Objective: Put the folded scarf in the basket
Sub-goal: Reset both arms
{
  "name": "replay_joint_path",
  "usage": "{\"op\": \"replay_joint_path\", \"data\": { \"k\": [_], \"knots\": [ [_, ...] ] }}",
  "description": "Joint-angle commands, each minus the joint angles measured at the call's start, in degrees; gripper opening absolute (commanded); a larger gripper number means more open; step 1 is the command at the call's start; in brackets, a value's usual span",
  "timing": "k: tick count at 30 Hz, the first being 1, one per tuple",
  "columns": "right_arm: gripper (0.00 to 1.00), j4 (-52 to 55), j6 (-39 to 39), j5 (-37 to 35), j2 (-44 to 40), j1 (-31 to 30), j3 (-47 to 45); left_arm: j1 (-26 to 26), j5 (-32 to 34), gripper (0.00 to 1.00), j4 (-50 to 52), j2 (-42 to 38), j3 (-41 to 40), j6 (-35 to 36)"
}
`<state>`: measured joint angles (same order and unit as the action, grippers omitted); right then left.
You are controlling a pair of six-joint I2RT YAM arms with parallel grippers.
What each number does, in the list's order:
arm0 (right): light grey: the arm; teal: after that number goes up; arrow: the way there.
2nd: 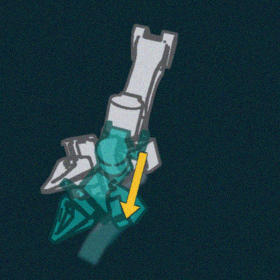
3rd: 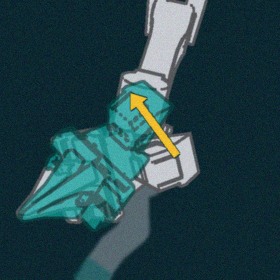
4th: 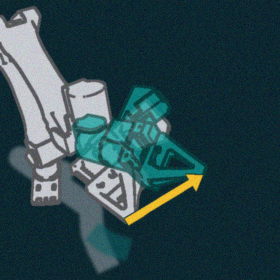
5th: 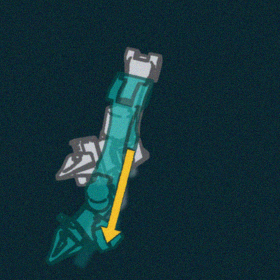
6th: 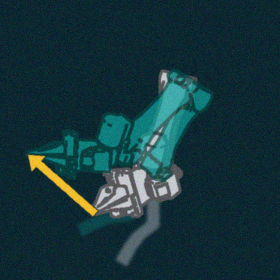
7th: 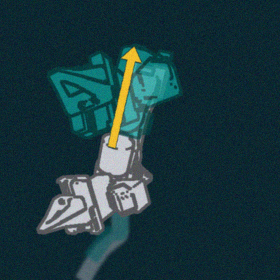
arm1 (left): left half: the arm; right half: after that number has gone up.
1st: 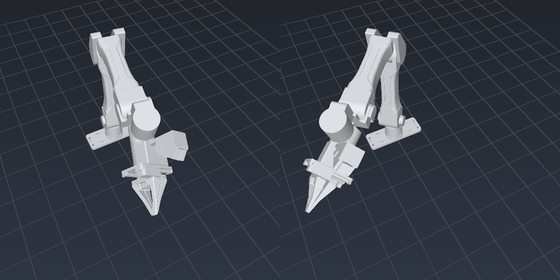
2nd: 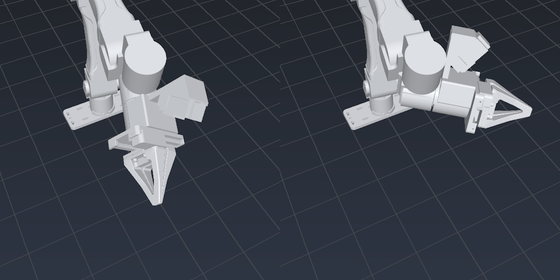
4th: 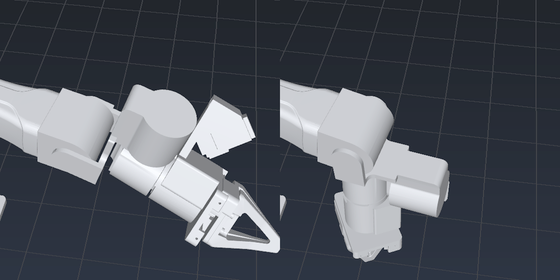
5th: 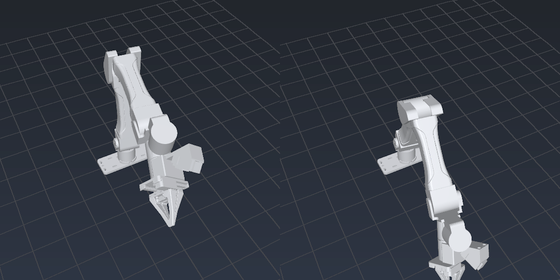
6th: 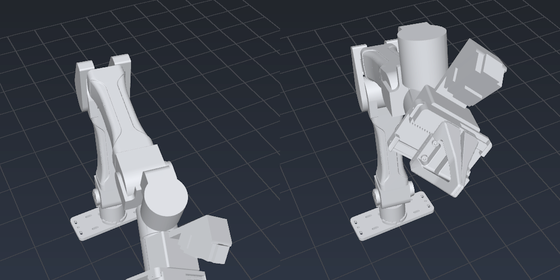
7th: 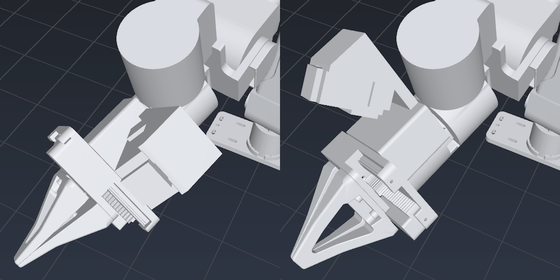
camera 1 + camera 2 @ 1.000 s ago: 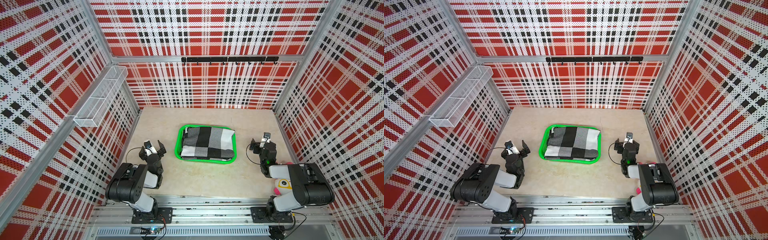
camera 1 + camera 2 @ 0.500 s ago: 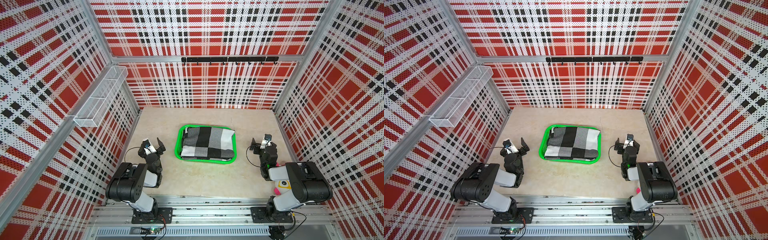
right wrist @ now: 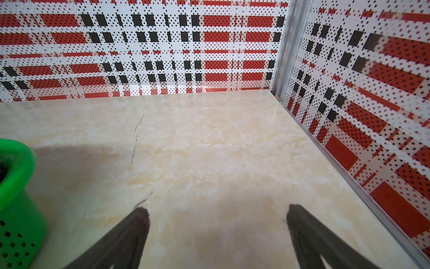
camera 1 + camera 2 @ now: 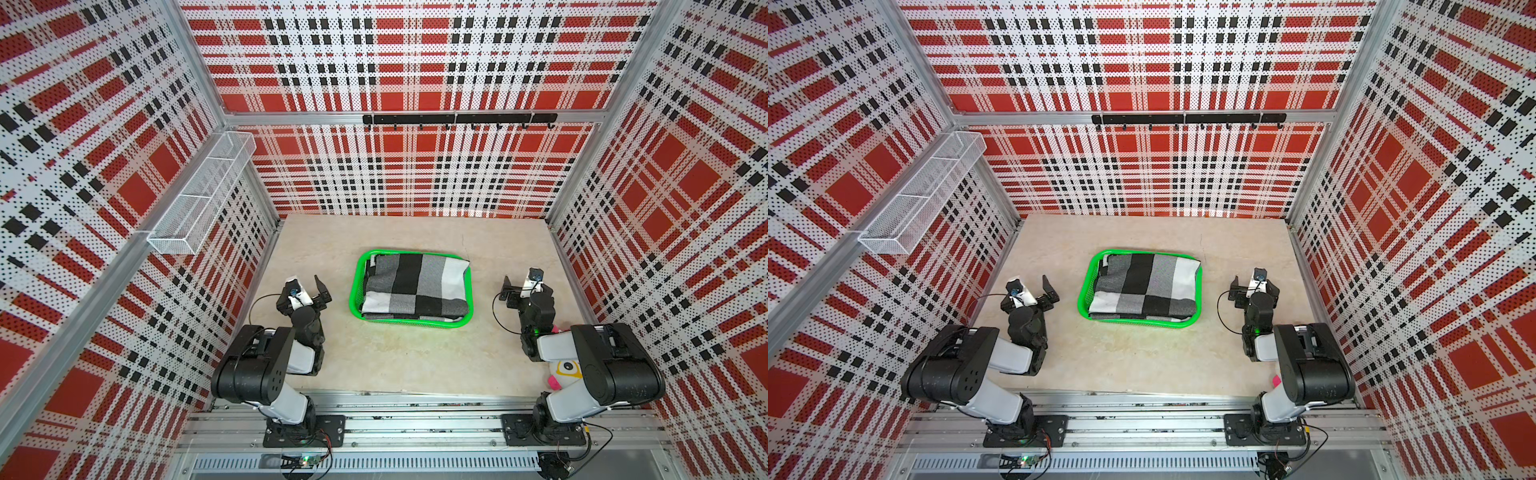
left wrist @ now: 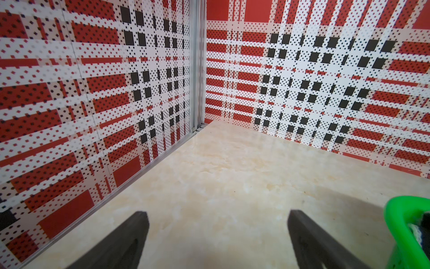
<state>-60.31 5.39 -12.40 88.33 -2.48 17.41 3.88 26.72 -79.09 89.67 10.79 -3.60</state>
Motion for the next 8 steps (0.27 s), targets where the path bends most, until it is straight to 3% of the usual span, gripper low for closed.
{"op": "replay_joint_path", "data": {
  "k": [1,8],
  "knots": [
    [1.0,-0.2,-0.1,0.2,0.4,0.4,0.6,-0.3,-0.7,0.99,-0.7,0.2,0.9,-0.2],
    [1.0,-1.3,-0.5,0.3,0.1,0.2,-0.2,-0.3,-0.7,0.99,-0.8,0.0,0.9,-0.3]
  ]
}}
